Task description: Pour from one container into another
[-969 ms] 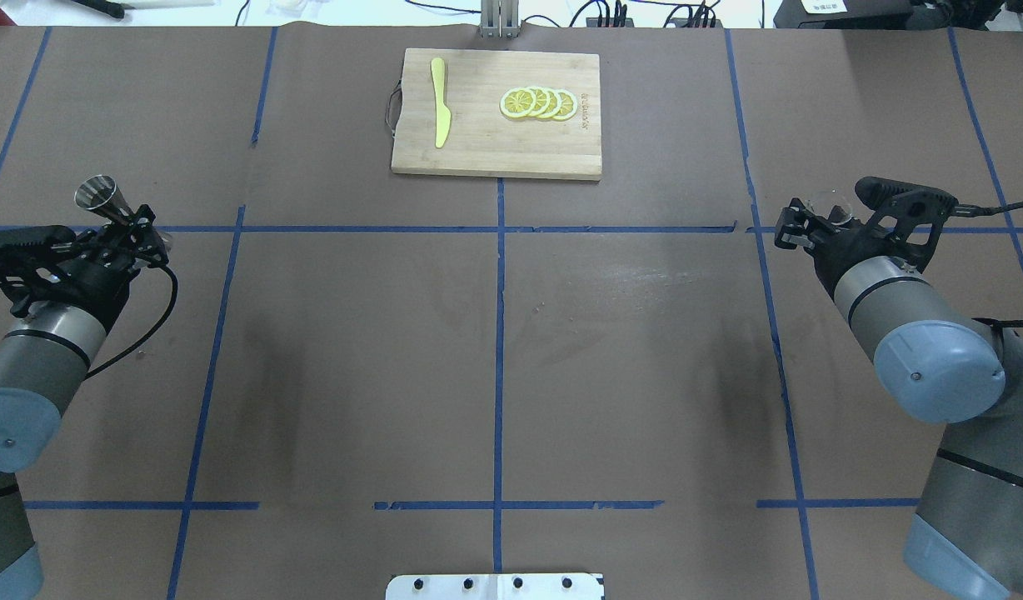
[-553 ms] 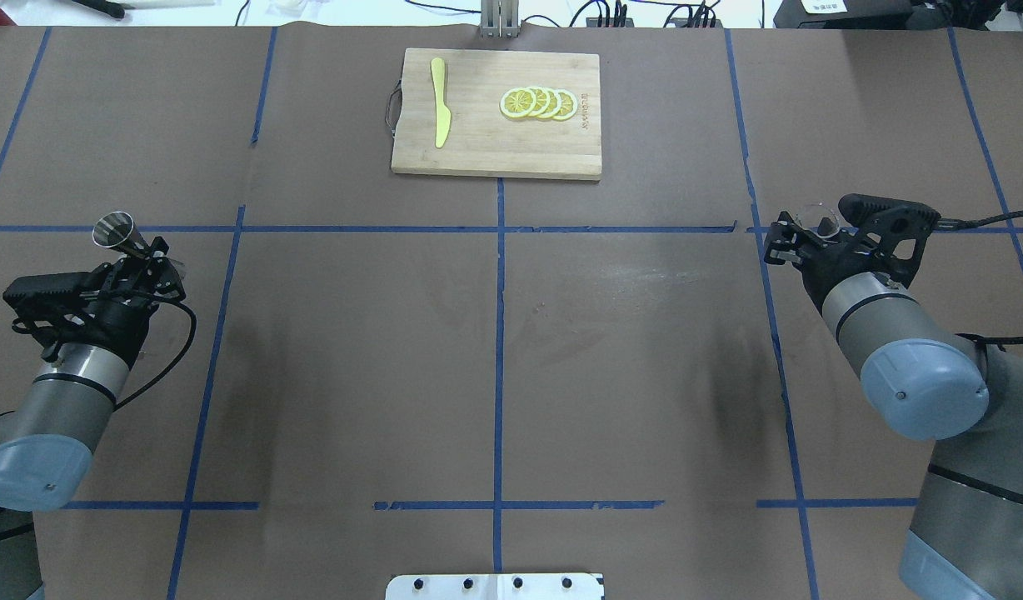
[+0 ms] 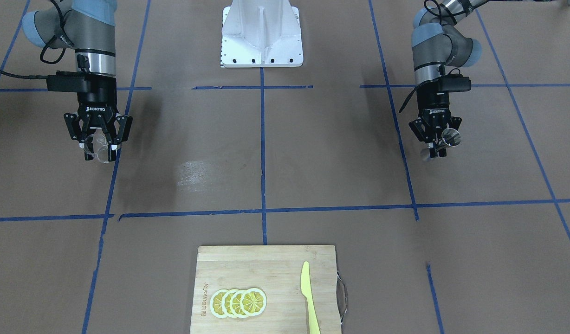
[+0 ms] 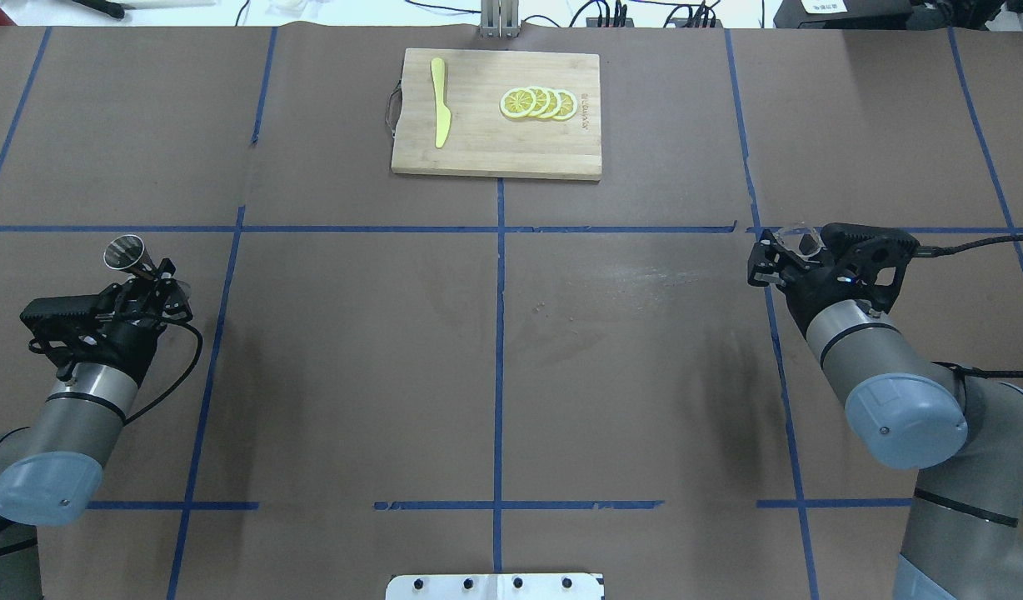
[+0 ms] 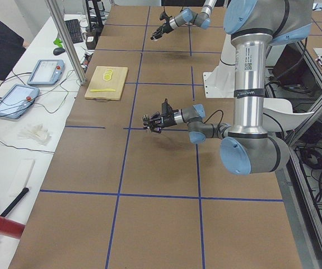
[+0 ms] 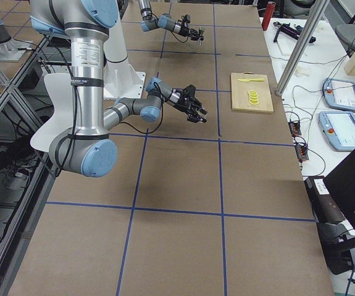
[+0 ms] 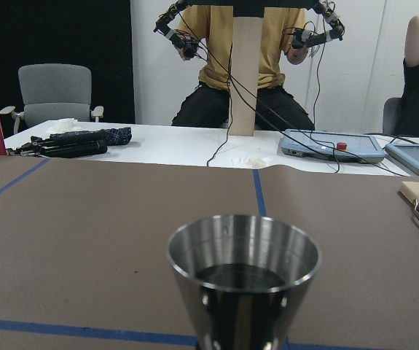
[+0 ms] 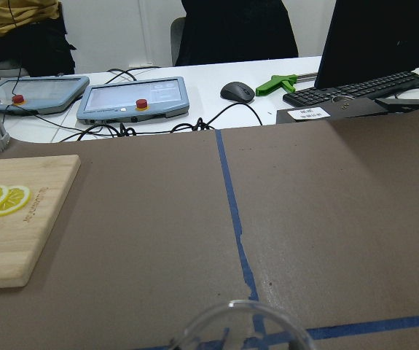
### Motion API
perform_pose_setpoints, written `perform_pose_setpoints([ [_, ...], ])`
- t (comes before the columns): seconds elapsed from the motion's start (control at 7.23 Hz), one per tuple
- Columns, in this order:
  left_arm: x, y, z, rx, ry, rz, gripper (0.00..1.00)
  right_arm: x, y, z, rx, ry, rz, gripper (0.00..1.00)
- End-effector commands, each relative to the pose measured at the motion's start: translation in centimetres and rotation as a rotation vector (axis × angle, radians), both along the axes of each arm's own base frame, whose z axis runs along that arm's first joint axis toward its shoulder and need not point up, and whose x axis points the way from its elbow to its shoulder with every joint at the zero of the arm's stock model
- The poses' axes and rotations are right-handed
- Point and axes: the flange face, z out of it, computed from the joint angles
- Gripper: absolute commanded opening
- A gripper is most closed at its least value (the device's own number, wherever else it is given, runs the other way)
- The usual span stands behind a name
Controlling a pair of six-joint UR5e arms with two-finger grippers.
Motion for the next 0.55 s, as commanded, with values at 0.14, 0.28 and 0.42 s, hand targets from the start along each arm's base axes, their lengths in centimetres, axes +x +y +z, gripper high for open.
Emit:
perform_pose_setpoints([
  [0.14,1.0,0.8,1.0,-0.006,-0.019,0.022,0.00,0.9,1.3,2.5,0.023,-0.005,-0.003,0.00],
  [0.28,1.0,0.9,0.9,-0.006,-0.018,0.024,0.00,1.1,1.4,2.7,0.033,0.020,-0.016,0.00],
  [0.42,1.4,0.8,0.5,-0.003,-0.010,0.024,0.00,1.3,1.5,3.0,0.031,0.027,-0.017,0.00],
])
